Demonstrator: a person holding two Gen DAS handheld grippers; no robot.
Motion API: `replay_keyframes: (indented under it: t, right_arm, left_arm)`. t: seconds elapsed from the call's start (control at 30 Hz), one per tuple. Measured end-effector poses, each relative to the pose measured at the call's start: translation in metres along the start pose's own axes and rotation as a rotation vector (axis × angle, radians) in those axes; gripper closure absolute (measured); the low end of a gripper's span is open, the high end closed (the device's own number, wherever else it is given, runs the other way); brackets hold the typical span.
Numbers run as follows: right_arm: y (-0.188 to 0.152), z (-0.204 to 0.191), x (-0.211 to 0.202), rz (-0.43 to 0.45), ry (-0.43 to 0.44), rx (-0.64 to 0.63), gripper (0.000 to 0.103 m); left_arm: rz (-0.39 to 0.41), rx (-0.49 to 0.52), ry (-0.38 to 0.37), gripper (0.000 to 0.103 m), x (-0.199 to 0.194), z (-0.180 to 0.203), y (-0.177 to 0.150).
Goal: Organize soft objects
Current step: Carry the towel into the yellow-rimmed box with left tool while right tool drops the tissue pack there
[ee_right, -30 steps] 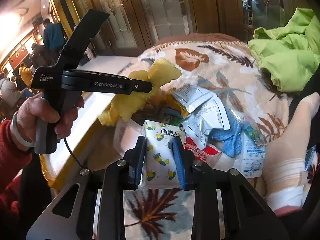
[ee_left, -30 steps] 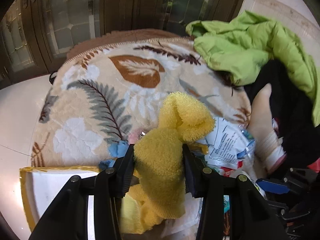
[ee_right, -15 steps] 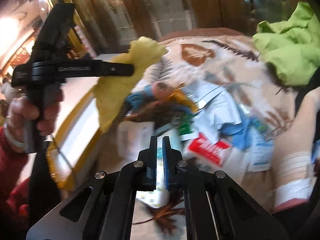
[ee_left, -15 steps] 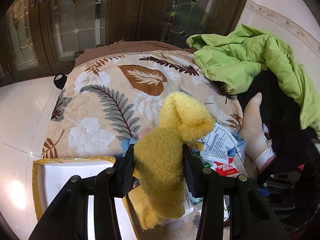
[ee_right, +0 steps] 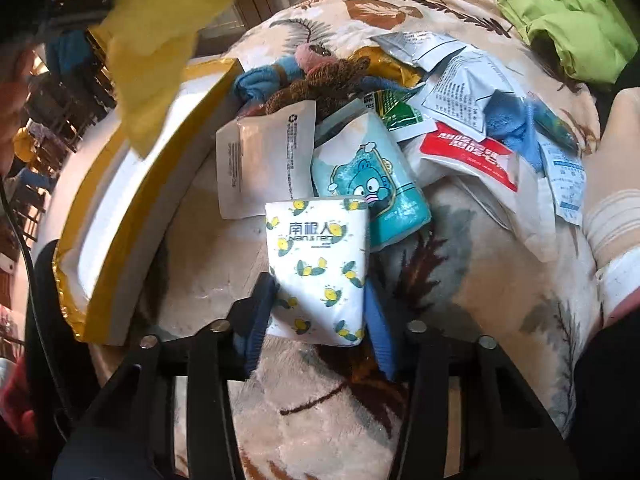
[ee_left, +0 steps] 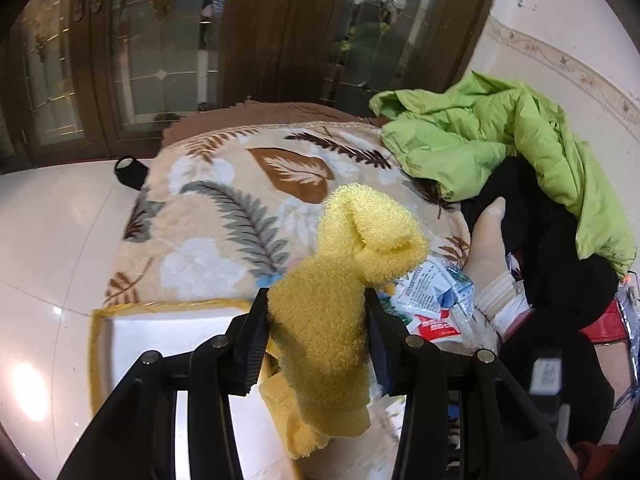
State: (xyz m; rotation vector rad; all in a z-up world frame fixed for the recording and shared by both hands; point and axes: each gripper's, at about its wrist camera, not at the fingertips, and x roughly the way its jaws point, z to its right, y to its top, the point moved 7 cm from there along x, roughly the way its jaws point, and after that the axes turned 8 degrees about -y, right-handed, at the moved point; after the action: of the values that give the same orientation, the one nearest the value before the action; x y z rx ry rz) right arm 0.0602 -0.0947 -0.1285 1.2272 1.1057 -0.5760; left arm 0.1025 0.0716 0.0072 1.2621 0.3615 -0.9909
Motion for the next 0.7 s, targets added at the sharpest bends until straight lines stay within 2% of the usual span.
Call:
replay_keyframes:
  t: [0.13,0.23,0.37,0.47,0.7]
  right_arm:
    - [0.009,-0.007,-0.026,0.055,0.048,0.005,0.065]
    - [0.026,-0.023,-0.041,0.094,0.111,0.021,0.065]
    - [0.06,-0.06,-0.05,0.12,0.224,0.034,0.065]
    - [0.083,-0.095,-0.045,0.12,0.275,0.033,0.065]
    - [0.115,-0.141,0.0,0.052,0.247,0.029,0.065]
  left_arm:
    - [0.017,-0.014,0.039,0.059,-0.022,-0.017,-0.006]
    - [0.002,-0.043,0.098,0.059,-0.032,-0.037,-0.016]
    - [-0.026,-0.105,0.155,0.059,-0.035,-0.071,-0.033]
    - [-0.058,-0.174,0.197,0.059,-0.027,-0.1,-0.047]
    - [-0.121,-0.218,0.284,0.058,-0.007,-0.146,-0.072]
